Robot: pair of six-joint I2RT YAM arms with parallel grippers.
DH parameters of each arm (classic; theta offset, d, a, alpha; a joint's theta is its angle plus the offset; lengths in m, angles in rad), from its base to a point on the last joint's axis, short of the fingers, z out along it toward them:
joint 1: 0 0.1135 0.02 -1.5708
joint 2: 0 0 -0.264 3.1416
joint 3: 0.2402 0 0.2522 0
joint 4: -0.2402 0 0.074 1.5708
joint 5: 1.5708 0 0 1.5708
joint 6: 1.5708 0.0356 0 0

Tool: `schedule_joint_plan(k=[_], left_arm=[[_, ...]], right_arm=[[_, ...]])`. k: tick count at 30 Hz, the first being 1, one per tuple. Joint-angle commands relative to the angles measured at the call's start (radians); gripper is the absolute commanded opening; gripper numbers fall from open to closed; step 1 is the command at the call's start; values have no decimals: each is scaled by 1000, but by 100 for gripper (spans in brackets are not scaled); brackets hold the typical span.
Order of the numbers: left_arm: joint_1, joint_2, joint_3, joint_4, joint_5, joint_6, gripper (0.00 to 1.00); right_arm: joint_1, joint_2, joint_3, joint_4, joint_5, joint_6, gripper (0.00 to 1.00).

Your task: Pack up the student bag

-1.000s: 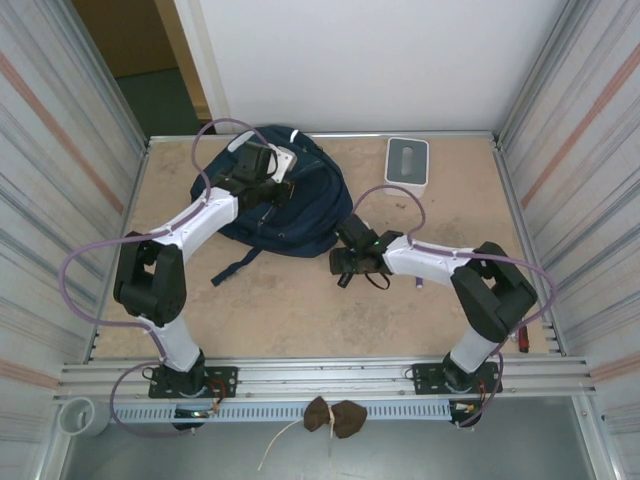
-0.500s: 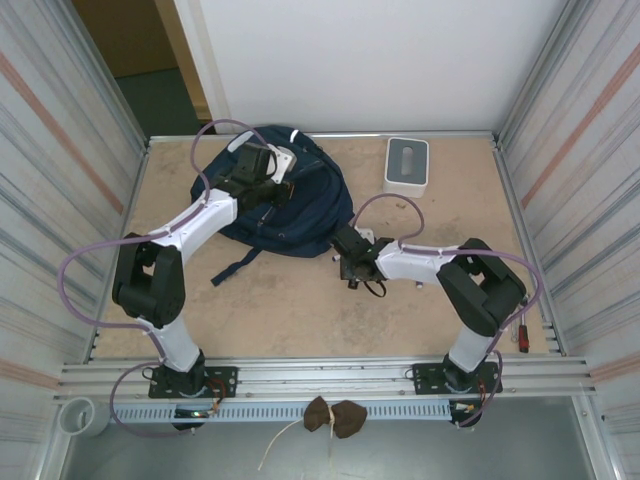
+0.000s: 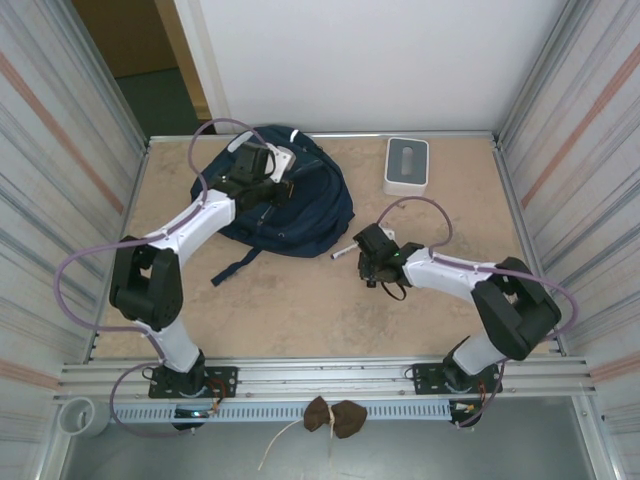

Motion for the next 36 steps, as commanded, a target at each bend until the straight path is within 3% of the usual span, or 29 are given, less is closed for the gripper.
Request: schedule_joint_plan(k=[1,6,12,14,18,24,29,36], left_arm=[[23,-96,12,48,84,-30,0],[67,-120,40,82,193,-85,0],[78,-112,78,73,221,-95,0],[85,-107,88,74,220,-114,0],[97,-96,117,73,232,-150,0],[104,-103,99,86,230,-157,0],[104,-113,54,112,237,-157,0],[104,-113,13,126,233,-157,0]], right_arm=[[-29,-33,102,114,-196,-42,20],[-57,93,289,227,-331,19,20],[-69,354,573,297,-349,145,26],[-66,457,680,316,-346,193,31],[-62,572,801,312,-375,224,52],[-69,351,591,310,-348,83,58],[-85,125,316,179,-166,10,61],[-82,116,168,80,94,10,71]])
